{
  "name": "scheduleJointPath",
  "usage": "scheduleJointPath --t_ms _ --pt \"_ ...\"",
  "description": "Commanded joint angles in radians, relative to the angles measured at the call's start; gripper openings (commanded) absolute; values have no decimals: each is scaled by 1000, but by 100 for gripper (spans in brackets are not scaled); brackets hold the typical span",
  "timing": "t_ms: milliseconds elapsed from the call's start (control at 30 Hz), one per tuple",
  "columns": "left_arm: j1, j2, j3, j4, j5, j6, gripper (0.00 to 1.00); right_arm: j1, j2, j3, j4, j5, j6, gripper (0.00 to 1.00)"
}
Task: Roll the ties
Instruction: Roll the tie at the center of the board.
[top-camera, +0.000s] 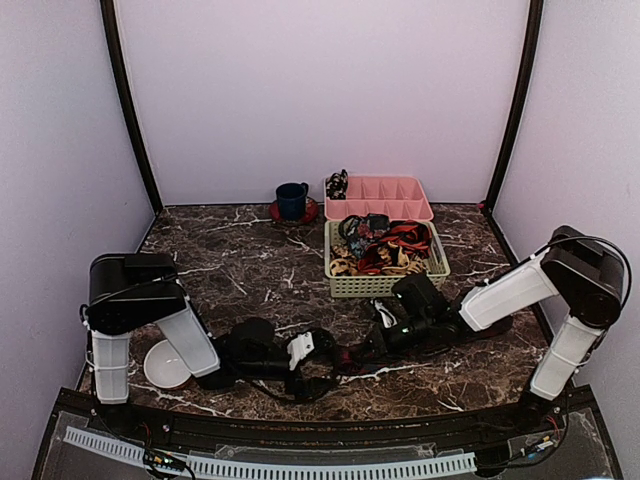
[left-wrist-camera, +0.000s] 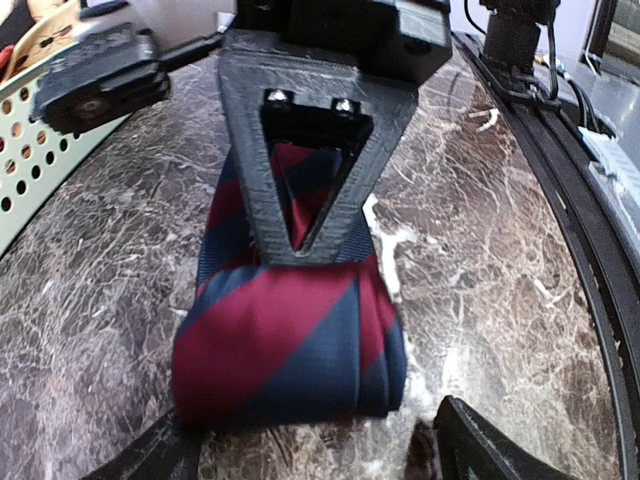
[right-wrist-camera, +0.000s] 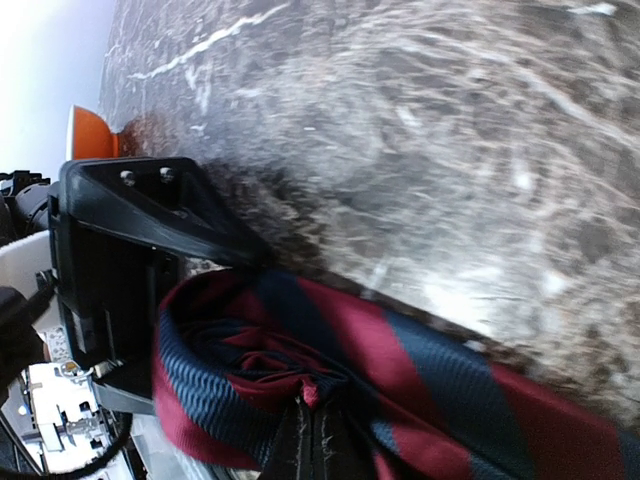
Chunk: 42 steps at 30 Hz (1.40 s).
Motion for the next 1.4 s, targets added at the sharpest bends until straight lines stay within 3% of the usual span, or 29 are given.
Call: scheduleJointPath --t_ms 0,300,400,533,633,800,900,1067,1367 --pt "-9 67 -32 99 1 -98 84 -7 57 -65 -95 90 -28 0" --pt "-20 202 65 212 17 -204 78 -6 62 -80 -60 88 -9 0" --pt "-21 211 88 176 11 -194 66 -2 60 -67 -60 83 -6 0" --pt "-21 162 60 70 -21 -121 40 -6 12 -56 -61 67 -11 0" --pt "-21 99 19 -37 -40 -58 34 -35 -63 -59 -74 48 -9 6" --pt "-21 33 18 -251 -97 41 32 -48 -167 -33 -83 -14 32 35" --pt "-21 17 49 -363 -127 92 32 -33 -170 -4 -81 -38 60 41" --pt "-20 14 71 -438 -133 106 31 17 -118 65 -104 -41 65 42" --pt "-21 16 79 -457 -112 91 31 56 -20 108 -165 -16 26 30"
